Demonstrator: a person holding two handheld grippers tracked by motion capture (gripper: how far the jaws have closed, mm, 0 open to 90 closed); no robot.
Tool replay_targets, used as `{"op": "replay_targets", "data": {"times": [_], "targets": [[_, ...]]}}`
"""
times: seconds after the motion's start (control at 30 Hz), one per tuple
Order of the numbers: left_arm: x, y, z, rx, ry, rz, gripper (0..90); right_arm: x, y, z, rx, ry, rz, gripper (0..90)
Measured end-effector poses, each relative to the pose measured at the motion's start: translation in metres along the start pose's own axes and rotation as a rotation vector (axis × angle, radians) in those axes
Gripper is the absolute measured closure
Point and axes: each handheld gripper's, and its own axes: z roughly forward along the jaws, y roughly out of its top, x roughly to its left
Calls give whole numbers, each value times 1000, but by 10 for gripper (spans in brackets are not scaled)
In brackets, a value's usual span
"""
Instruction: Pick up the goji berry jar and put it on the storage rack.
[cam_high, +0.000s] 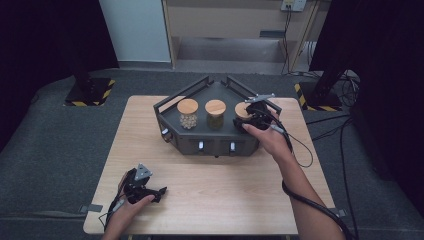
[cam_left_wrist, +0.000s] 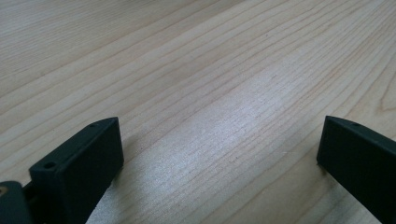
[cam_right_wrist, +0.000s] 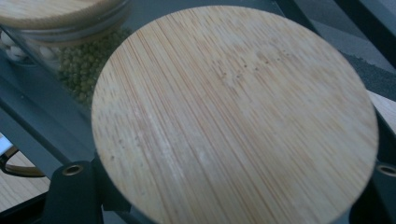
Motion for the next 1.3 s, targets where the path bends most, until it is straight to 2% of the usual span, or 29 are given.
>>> {"op": "replay_targets", "data": {"times": [0.7, 0.87, 1.07, 1.3], "targets": [[0, 0, 0, 0, 0, 0, 0, -2, -13, 3, -48, 6, 26, 256], [0, 0, 0, 0, 0, 0, 0, 0, -14, 3, -42, 2, 4, 154], [0, 0, 0, 0, 0, 0, 0, 0, -24, -8, -77, -5, -7, 105], [0, 0, 0, 0, 2, 0, 0, 2, -34, -31, -109, 4, -30, 61]]}}
